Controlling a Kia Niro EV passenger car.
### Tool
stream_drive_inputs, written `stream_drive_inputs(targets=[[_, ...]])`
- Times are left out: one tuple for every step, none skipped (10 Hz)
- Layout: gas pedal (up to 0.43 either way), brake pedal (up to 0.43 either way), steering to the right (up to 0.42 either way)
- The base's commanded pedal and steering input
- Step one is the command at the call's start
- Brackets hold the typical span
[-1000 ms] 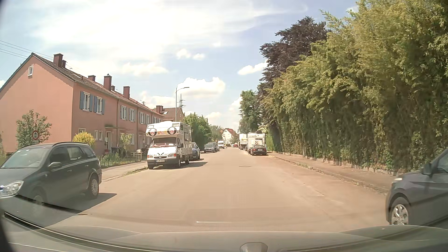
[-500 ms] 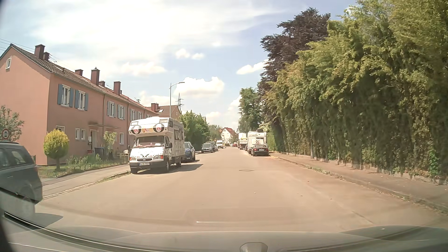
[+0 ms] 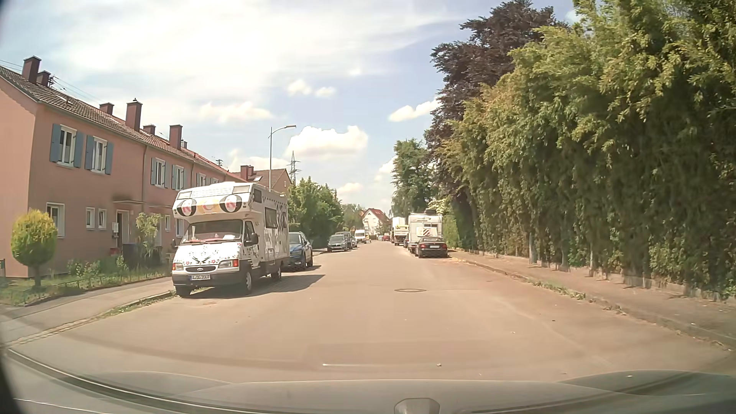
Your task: Follow the waypoints while adhering to traffic rules and regulations
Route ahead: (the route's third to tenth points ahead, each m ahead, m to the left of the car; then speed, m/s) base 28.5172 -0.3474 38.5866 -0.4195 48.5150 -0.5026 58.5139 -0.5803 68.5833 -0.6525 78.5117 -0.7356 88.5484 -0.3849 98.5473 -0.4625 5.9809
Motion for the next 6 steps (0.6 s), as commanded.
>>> stream_drive_inputs(targets=[[0.118, 0.0, -0.009], [0.118, 0.0, -0.009], [0.118, 0.0, -0.01], [0.118, 0.0, -0.011], [0.13, 0.0, -0.011], [0.13, 0.0, -0.01]])
